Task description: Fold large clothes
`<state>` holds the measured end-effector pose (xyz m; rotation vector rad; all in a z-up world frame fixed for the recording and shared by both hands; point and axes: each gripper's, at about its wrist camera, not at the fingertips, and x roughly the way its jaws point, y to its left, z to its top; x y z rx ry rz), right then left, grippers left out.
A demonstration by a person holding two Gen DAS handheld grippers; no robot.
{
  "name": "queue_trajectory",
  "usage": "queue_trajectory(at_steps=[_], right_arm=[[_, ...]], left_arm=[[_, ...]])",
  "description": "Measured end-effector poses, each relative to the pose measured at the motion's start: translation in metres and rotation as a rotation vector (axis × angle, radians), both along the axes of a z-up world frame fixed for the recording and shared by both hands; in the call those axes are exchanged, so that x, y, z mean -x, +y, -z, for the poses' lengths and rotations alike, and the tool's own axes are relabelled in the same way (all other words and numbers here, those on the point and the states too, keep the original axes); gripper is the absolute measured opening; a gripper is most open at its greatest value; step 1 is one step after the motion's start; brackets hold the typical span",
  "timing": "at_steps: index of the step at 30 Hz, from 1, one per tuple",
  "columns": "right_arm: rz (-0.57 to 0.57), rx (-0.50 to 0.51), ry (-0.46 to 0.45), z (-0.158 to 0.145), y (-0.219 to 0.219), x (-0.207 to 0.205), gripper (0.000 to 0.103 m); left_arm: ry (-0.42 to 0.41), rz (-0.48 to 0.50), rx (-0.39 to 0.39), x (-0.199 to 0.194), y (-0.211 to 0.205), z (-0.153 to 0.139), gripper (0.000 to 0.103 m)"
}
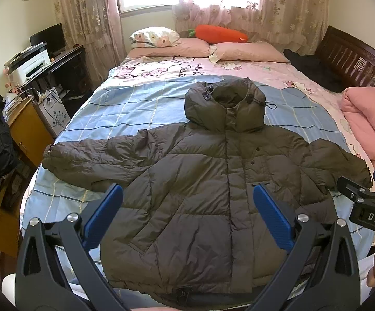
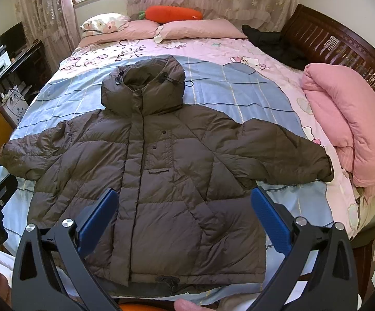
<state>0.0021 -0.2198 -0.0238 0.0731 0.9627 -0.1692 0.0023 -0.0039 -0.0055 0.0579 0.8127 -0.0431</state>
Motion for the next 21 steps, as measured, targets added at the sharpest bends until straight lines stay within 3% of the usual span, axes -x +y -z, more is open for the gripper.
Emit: queue_trajectory(at_steps=[21], right_arm=[[-0.002,0.0,0.002,0.0015,0.0035,-0.0004,0.102]], left_arm=[[0.006,-0.001,-0.014,-0.0009,-0.0027,0.0023,0.101]])
